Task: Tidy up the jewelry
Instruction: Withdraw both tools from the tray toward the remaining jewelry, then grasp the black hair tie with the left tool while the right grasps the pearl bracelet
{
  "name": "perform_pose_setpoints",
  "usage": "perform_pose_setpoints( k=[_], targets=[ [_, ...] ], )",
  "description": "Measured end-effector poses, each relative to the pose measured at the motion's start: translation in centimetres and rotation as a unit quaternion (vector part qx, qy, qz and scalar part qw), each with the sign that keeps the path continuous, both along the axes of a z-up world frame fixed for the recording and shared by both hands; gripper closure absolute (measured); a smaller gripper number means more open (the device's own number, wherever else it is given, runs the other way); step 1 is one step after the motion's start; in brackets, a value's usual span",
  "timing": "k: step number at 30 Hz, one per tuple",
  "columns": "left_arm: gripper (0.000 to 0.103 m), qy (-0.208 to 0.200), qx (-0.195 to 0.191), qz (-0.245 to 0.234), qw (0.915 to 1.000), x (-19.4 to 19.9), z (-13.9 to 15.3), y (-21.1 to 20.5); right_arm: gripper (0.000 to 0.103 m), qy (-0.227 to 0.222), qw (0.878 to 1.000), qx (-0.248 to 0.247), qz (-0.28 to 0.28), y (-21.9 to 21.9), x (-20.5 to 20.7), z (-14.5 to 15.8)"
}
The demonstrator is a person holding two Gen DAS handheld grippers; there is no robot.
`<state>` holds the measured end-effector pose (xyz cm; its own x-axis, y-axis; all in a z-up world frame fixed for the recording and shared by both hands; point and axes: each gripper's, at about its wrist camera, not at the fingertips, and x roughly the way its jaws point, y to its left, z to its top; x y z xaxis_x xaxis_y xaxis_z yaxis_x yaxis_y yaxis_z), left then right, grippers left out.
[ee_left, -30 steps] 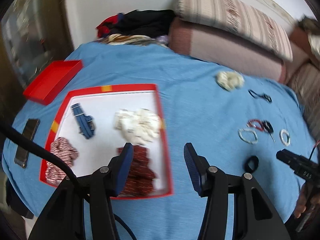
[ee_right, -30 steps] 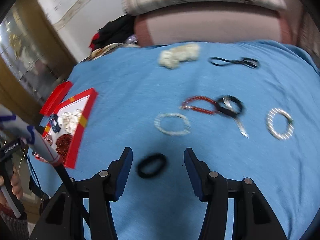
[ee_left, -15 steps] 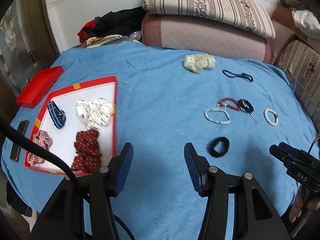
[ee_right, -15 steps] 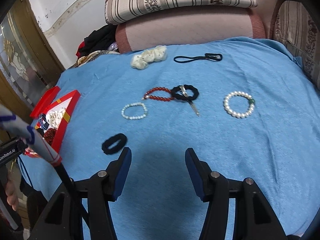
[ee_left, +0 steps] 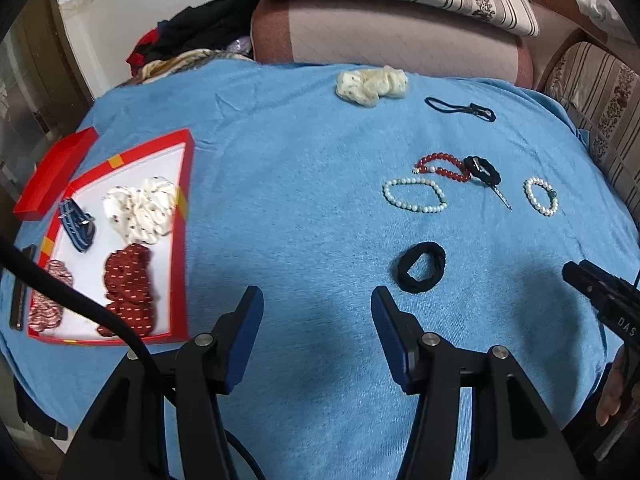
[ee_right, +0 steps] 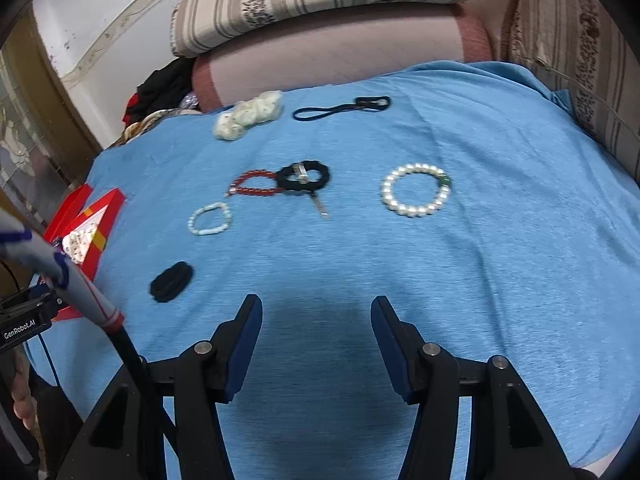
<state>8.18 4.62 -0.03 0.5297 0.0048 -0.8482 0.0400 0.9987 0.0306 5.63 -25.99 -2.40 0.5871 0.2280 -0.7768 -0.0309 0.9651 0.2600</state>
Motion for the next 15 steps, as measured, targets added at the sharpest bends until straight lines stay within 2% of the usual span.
perform_pose_setpoints(
  k=[7,11,15],
  targets=[
    [0.048,0.022,-0.035,-0.013,0.999,1.6,-2.3,0.1,0.042,0.001,1.0,0.003,-0.017,-1.8,0.7,-0.7],
    [0.048,0.038,-0.079,-0.04,0.9954,2.5,-3.5,-0.9,0.042,-0.015,0.999,0.002,-0.028,-2.7,0.9,-0.6],
    [0.048,0.044,-0.097,-0.074,0.9916,3.4,-4.4,-2.8,0.04,-0.026,0.998,-0.008,-0.048,-4.2,1.8,-0.3]
  ],
)
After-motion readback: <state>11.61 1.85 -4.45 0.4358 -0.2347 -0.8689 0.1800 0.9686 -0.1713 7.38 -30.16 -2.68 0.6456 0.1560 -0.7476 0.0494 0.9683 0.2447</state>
